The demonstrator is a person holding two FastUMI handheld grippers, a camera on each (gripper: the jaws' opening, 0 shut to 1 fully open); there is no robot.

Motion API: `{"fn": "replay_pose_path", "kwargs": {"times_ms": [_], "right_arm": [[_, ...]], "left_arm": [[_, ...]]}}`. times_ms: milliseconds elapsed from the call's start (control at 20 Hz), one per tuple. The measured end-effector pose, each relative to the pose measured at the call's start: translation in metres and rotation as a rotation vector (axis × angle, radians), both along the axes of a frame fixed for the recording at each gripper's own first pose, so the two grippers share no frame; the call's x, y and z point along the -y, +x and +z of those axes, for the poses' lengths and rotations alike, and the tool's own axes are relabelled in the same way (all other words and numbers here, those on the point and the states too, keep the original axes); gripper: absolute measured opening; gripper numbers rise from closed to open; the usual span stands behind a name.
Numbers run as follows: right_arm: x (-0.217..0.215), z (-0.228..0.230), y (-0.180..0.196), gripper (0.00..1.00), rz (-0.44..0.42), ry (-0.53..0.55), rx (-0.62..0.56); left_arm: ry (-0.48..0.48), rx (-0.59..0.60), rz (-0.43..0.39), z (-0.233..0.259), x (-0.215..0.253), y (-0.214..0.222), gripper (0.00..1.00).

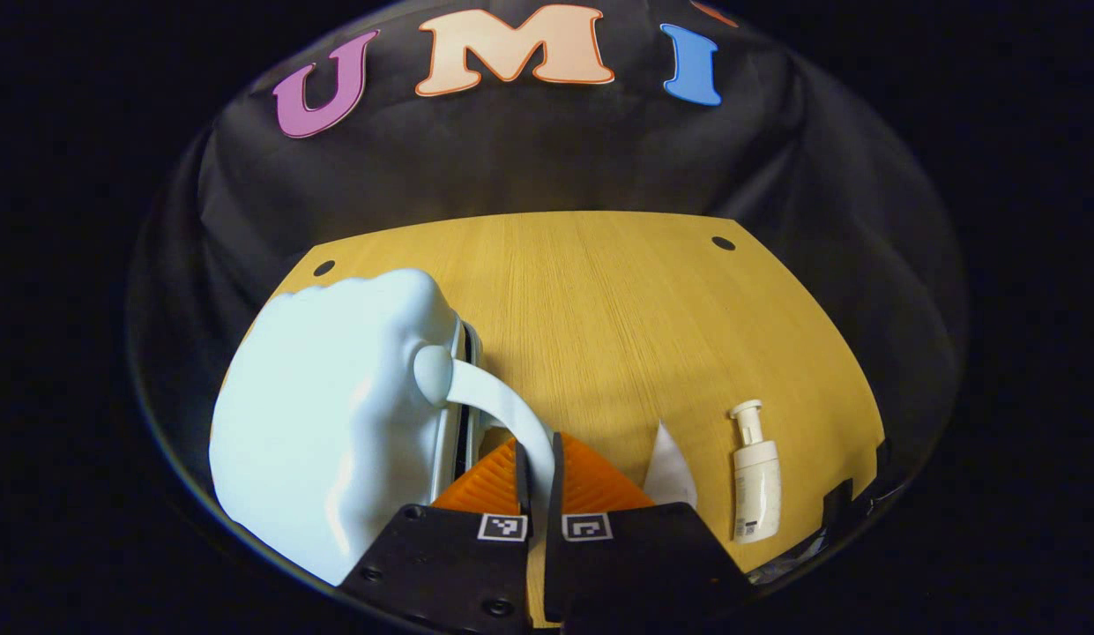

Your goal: First open the suitcase, pack the skin care products into it, and then close the suitcase.

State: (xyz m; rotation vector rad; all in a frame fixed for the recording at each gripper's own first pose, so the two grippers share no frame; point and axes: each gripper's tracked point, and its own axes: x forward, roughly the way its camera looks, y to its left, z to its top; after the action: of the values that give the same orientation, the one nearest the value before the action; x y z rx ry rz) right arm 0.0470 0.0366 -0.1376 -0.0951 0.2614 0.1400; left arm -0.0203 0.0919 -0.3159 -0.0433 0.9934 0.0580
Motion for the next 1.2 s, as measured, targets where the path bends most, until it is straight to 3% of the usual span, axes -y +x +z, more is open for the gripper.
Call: {"fn": "replay_pose_path", "kwargs": {"times_ms": [250,550,800,1200], "right_arm": [[-0.016,0.0,0.007,1.0,0.005,0.056,0.014],[-0.067,-0.008,0.023,1.0,0.049,0.098,0.021],[-0.094,-0.013,0.032,1.0,0.064,0.098,0.02],[-0.109,-0.019,0.045,1.0,0.016,0.061,0.015]], "left_arm": [[0.001,0.104,0.006,0.066,-0.029,0.015,0.0],[0.048,0.228,0.038,0.134,-0.099,0.026,0.0],[0.118,0.266,0.062,0.164,-0.16,0.03,0.0],[0.212,0.278,0.149,0.182,-0.278,0.028,0.0]]}}
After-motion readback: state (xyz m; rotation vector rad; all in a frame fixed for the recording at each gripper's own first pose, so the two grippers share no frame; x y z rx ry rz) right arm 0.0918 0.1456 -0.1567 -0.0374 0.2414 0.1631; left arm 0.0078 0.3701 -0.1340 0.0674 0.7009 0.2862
